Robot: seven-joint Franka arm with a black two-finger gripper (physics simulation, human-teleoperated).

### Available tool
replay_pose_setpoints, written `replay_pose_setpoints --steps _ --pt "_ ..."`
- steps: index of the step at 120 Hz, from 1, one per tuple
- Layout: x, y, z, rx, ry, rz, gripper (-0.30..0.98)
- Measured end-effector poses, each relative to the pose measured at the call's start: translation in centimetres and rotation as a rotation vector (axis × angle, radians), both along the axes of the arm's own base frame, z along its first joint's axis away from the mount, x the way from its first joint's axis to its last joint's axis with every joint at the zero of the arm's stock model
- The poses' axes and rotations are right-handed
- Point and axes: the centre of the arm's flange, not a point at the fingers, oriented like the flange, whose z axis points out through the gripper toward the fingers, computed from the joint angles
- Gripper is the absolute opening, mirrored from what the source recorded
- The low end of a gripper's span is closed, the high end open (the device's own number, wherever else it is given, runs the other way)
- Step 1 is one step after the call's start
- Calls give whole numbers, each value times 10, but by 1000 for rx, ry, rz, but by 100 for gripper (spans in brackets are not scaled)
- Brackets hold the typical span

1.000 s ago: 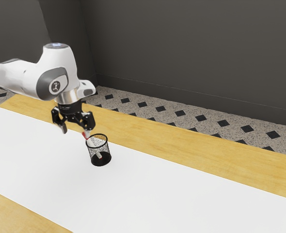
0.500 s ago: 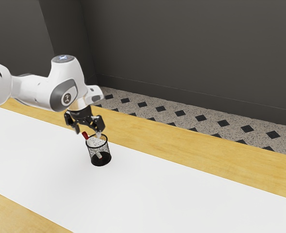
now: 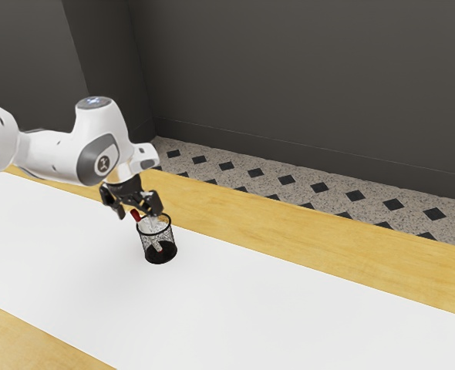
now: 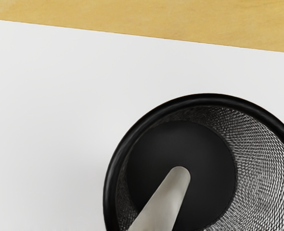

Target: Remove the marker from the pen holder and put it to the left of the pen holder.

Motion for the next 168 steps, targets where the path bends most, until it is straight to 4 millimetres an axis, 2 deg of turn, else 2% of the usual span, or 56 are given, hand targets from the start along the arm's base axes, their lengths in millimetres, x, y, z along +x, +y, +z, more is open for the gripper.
replay_pose_setpoints --steps 39,51,63,69,77,94,100,106,116,124,129,141,155,162,168 --pt "1 -2 10 16 -14 -43 11" --pt "2 -8 12 20 -18 -63 3" --pt "6 -34 17 20 -31 -111 -2" --pt "6 -40 24 22 -44 -122 -4" --pt "5 -41 46 28 -82 -125 -5" --pt "-14 -33 140 72 -217 -124 -8" --pt "-17 -22 160 93 -232 -111 -8" --pt "-17 1 172 123 -222 -81 -9" --pt "-15 60 167 156 -138 13 -9" --pt "3 110 157 168 -21 96 -10" --pt "17 129 140 161 71 126 -10" --pt "51 146 89 134 283 149 -10" --pt "82 144 55 111 421 134 -10" --pt "90 144 35 96 480 126 -10" --pt "94 144 24 84 514 118 -10"
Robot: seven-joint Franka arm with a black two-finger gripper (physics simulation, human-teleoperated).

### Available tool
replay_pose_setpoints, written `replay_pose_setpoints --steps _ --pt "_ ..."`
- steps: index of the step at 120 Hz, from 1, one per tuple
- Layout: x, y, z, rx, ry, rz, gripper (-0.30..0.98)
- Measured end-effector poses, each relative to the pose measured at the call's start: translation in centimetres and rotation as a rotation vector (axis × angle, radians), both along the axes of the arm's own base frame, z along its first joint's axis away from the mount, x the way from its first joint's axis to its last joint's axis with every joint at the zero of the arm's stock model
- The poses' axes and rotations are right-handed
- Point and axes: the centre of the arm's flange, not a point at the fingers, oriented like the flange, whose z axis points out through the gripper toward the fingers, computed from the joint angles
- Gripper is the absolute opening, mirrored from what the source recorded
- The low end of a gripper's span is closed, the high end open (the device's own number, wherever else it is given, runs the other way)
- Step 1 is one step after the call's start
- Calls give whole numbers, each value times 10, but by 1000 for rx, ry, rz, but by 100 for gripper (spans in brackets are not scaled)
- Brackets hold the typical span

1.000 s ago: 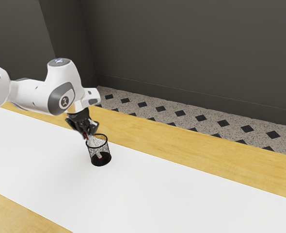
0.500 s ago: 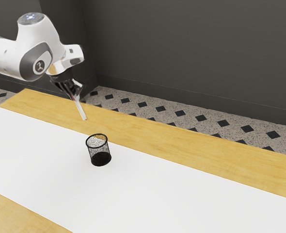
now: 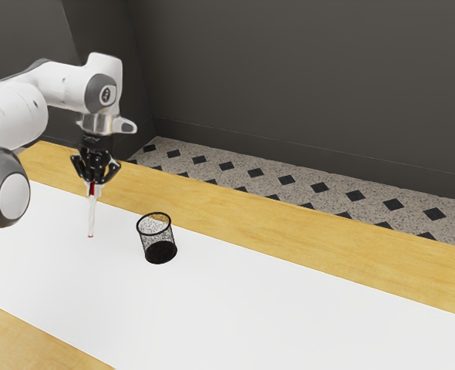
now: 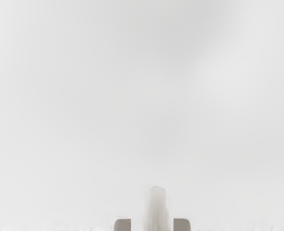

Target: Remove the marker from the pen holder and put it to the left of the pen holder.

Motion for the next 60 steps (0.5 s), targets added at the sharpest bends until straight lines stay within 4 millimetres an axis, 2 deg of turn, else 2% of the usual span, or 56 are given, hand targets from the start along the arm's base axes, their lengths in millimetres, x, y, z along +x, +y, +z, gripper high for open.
replay_pose_setpoints --steps 12,25,36,40,46,55,60 --pt "4 -3 -15 -24 49 -11 -9" --pt "2 -6 -24 -71 70 -11 16" --pt "-1 -5 -20 -90 74 -9 34" --pt "-7 -7 9 -87 45 -12 39" --pt "-35 -25 87 -69 -50 -36 45" --pt "-83 -82 201 -44 -253 -133 52" --pt "-101 -113 247 -29 -350 -192 55"
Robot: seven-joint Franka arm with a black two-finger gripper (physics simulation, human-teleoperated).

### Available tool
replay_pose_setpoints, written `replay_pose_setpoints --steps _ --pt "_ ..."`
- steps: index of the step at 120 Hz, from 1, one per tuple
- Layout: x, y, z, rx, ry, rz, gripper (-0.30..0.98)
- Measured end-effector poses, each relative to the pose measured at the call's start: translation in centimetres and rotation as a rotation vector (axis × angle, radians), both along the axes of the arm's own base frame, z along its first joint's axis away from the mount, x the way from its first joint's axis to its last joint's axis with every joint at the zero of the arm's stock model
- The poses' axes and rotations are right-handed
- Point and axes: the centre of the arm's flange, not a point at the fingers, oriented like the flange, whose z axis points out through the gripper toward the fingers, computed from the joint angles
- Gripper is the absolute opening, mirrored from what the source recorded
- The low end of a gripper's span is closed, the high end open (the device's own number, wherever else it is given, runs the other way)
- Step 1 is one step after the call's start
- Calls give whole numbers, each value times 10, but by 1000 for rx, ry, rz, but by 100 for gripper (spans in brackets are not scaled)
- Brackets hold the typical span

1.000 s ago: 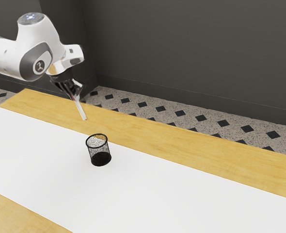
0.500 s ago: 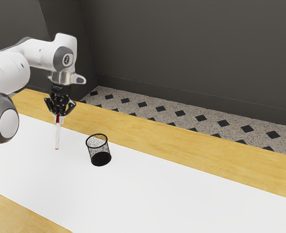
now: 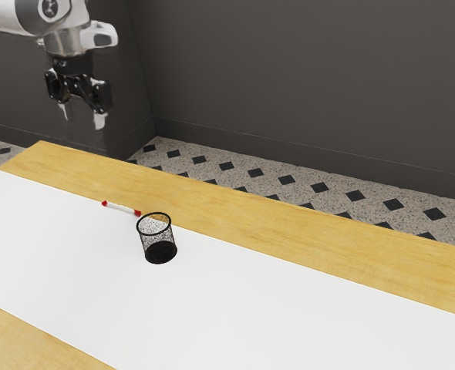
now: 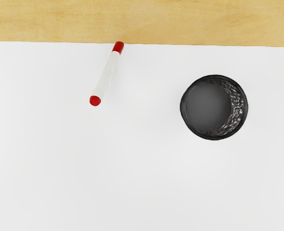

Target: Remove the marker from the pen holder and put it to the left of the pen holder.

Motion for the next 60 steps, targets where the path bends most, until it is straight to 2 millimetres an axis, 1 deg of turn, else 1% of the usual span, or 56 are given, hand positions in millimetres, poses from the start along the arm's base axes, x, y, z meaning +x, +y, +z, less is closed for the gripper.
replay_pose_setpoints --steps 5,10,16,21,26,33,36,51,60 --pt "-13 -25 27 8 -59 -42 58" --pt "-22 -49 44 11 -96 -79 60" --pt "-30 -77 51 10 -117 -121 61" --pt "-33 -92 52 9 -125 -144 63" --pt "-37 -96 53 9 -131 -146 64" --pt "-42 -88 56 10 -145 -118 65" --pt "-44 -88 59 11 -152 -109 65" --pt "-48 -109 67 6 -171 -111 67" --pt "-49 -113 67 7 -171 -99 67"
